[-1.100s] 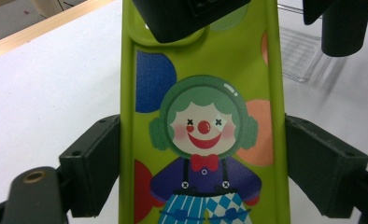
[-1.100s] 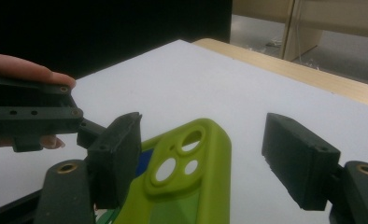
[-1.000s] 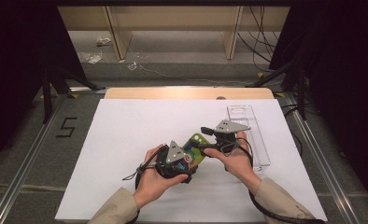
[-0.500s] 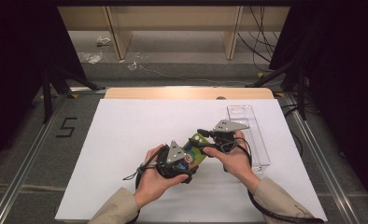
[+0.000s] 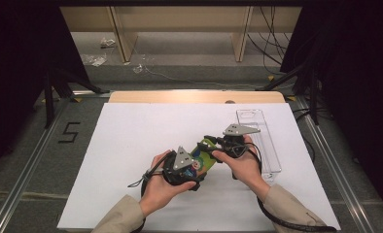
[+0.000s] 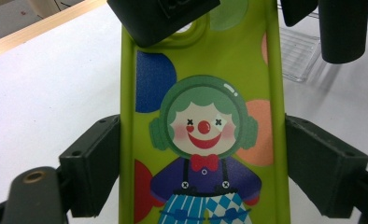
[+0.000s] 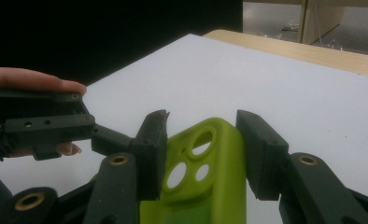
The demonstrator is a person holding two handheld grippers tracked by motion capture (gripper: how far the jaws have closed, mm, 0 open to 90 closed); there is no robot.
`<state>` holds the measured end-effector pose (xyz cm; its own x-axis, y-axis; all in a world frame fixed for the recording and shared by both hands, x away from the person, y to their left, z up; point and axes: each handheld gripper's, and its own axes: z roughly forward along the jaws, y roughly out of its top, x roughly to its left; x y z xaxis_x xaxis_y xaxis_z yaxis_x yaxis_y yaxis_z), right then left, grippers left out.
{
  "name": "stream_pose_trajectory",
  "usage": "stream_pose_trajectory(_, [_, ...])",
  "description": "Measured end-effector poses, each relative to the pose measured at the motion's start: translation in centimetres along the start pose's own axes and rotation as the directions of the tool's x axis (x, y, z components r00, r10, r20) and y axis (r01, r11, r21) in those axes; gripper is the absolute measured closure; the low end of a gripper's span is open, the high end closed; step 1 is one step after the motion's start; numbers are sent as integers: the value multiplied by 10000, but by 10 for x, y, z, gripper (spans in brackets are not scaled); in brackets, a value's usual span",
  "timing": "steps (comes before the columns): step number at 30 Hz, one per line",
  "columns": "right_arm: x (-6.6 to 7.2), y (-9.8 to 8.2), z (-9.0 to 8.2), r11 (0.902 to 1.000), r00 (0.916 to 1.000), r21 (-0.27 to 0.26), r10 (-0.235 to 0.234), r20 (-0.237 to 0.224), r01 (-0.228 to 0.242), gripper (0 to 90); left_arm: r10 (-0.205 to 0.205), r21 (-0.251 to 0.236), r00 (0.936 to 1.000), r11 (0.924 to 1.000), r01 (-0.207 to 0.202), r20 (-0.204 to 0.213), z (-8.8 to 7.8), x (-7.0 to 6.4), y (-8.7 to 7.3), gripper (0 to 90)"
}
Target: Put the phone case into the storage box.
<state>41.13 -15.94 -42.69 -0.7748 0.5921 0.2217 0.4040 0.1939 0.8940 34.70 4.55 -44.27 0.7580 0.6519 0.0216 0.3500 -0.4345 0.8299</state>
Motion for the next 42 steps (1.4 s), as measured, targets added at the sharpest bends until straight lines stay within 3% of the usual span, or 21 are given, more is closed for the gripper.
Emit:
stream_pose_trajectory(3, [-1, 2, -2, 9995, 9997, -215, 216, -90, -218, 632, 7, -12, 10000, 10000, -7, -2, 0, 0, 0, 163])
stream_pose_trajectory(26, [1, 9, -10, 9970, 9949, -531, 511, -871, -558, 740, 368, 18, 9993, 9993, -368, -27, 0, -2, 0, 163])
stream_pose_trajectory(32, [3, 12, -14, 9937, 9908, -804, 682, -1173, -779, 763, 656, -221, 9978, 9976, -658, -81, 1, -2, 1, 159])
stream_pose_trajectory(36, [4, 14, -16, 9889, 9859, -1088, 845, -1444, -1007, 777, 1080, -408, 9942, 9933, -1078, 25, 1, 1, 1, 165])
stream_pose_trajectory(38, [3, 16, -19, 9929, 9932, -1078, 383, -1097, -502, 777, 1108, -490, 9938, 9927, -1103, 75, 0, 3, 1, 159])
stream_pose_trajectory(40, [1, 17, -20, 9906, 9897, -1139, 611, -1293, -760, 777, 1126, -491, 9936, 9925, -1123, 23, 0, 5, 1, 161])
stream_pose_trajectory(42, [1, 19, -22, 9921, 9917, -1136, 395, -1221, -535, 777, 1006, -512, 9949, 9936, -1005, 6, -1, 7, 0, 161])
